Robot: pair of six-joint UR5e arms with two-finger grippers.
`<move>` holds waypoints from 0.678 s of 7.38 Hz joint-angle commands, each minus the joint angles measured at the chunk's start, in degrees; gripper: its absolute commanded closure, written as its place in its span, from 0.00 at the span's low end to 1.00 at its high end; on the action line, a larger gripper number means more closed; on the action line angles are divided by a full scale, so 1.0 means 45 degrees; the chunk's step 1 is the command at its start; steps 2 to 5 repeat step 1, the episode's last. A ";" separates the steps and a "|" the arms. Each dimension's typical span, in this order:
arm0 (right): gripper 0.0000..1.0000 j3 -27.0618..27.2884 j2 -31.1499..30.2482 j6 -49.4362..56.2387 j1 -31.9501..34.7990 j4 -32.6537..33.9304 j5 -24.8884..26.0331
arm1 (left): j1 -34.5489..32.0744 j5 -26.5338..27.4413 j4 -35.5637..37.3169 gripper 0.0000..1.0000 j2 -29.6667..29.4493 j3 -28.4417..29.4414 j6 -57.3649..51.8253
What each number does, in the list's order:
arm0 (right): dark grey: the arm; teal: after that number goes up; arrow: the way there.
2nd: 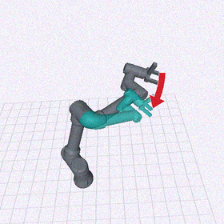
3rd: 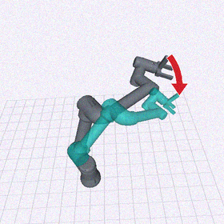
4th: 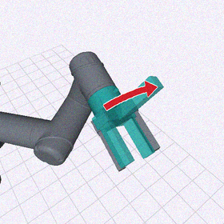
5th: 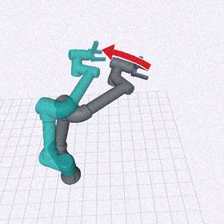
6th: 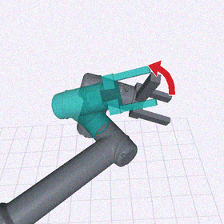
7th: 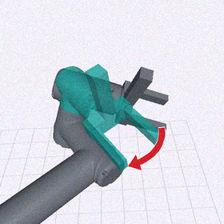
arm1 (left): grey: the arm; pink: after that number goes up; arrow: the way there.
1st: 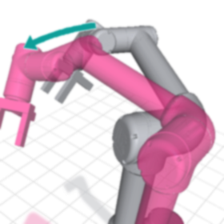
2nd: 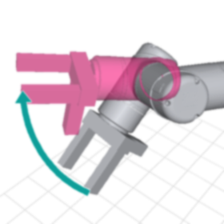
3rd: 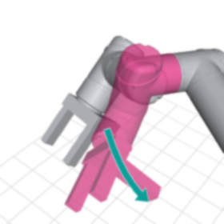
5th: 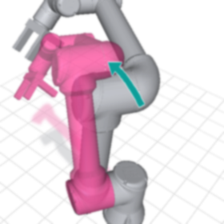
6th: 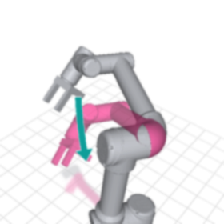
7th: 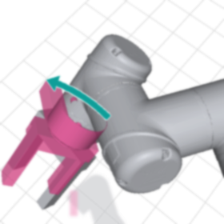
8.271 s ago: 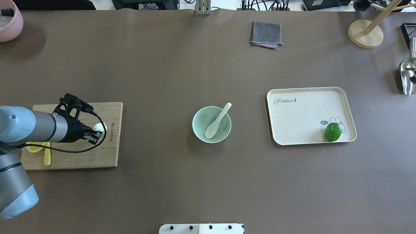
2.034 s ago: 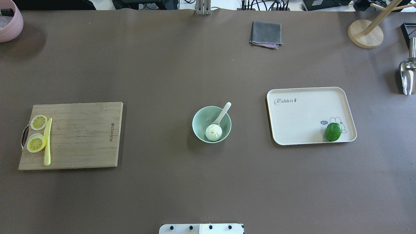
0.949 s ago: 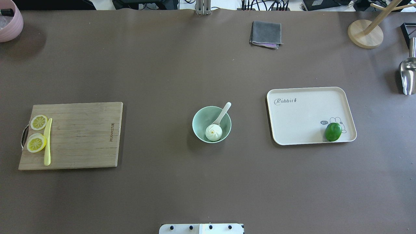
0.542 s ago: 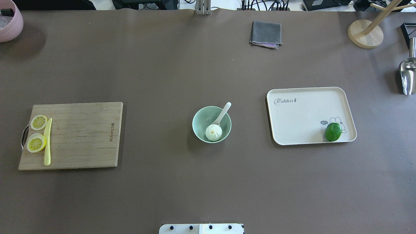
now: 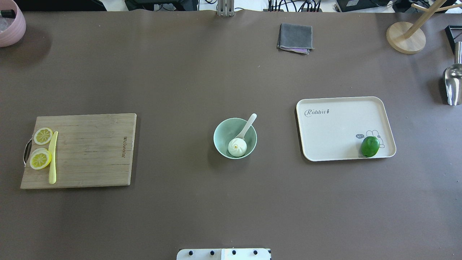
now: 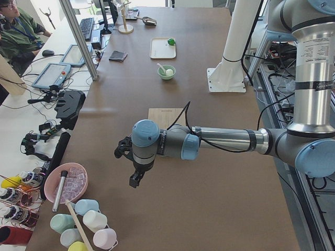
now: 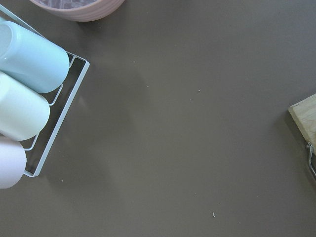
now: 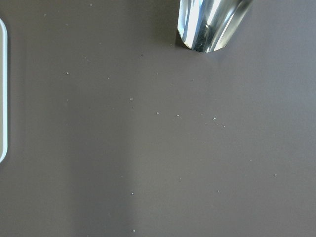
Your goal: Put spoon and bun in bowl
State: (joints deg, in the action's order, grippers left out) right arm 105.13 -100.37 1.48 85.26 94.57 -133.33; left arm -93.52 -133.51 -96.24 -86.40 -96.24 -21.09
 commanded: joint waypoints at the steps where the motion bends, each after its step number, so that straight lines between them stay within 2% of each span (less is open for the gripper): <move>1: 0.00 0.0018 -0.0020 0.0002 0.0000 0.0000 -0.0001 | 0.0000 0.0000 0.0000 0.01 0.0019 0.0000 0.0000; 5: 0.00 0.0018 -0.0020 0.0002 0.0000 0.0000 -0.0001 | 0.0000 0.0000 0.0000 0.01 0.0019 0.0000 0.0000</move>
